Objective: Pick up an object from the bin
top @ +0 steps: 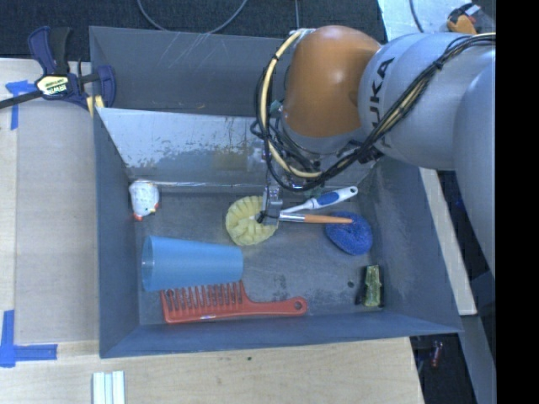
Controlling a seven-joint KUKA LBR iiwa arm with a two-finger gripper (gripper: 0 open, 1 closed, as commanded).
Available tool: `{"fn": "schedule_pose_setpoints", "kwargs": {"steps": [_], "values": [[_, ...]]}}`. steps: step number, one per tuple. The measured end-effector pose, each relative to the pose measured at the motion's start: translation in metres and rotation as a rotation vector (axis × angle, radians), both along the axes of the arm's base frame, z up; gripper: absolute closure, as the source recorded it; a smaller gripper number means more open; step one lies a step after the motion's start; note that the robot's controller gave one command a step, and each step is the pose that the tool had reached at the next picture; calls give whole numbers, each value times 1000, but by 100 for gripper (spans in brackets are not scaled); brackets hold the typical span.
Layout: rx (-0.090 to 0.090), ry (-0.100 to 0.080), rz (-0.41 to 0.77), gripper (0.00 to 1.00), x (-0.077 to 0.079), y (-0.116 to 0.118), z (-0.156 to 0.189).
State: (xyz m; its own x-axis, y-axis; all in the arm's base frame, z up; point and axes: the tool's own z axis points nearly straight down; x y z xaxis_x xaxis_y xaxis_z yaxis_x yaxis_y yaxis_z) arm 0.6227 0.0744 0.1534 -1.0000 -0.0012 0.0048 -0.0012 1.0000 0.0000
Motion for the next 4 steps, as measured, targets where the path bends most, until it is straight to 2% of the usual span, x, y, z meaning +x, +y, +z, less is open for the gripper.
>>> {"fn": "schedule_pose_setpoints", "kwargs": {"steps": [1,2,3,4], "values": [[1,-8,-2,0,2,0,5],[1,-9,18,0,-2,-18,-40],[3,-17,-47,0,-10,-16,-15],[2,-8,-9,0,-2,-19,-51]]}}
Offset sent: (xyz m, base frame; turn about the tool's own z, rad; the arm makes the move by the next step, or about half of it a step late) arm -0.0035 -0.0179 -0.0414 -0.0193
